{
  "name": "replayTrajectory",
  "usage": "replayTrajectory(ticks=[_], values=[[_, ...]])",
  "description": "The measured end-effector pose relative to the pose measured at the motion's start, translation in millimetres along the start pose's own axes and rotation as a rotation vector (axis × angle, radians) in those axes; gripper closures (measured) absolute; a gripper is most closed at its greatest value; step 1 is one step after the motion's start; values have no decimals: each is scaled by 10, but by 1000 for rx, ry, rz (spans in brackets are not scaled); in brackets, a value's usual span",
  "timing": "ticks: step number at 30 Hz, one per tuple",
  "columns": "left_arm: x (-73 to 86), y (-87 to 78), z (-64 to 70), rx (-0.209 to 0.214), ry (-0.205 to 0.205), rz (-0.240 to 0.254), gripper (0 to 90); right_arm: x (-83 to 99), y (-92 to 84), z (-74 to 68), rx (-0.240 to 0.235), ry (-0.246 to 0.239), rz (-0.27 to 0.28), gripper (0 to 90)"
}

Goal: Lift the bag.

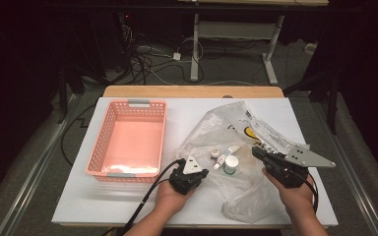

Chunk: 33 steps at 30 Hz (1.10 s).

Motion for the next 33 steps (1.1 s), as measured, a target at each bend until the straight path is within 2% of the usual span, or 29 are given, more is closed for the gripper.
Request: replayTrajectory(ticks=[2,5,8,10,13,21,25,33], values=[[-31,-28,4,-26,11,27,884,-6,2,0,2,5,2,900],[-114,-111,-5,-43,4,85,884,-21,21,0,7,7,8,900],[-223,-230,-9,-80,23,147,884,-53,47,-1,12,3,15,900],[-305,-327,-17,-95,23,205,884,-81,61,6,12,6,25,900],[-435,-456,-30,-115,30,258,884,-115,86,4,20,12,33,900],[-711,-641,-18,-151,82,322,884,-290,135,7,41,1,64,900],[-808,-700,-29,-165,93,347,884,-418,161,41,47,-11,84,900],[-1055,-877,-126,-190,104,393,884,-571,237,133,59,10,127,900]])
Point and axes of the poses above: each handheld gripper's, and its own axes: y roughly forward along the jaws, x roughly out of its underside, z roughly to its right, the point moved 3 cm from there along y, roughly forward along the jaws, and after that the axes turned 9 degrees about -z, right-handed, at the moved point
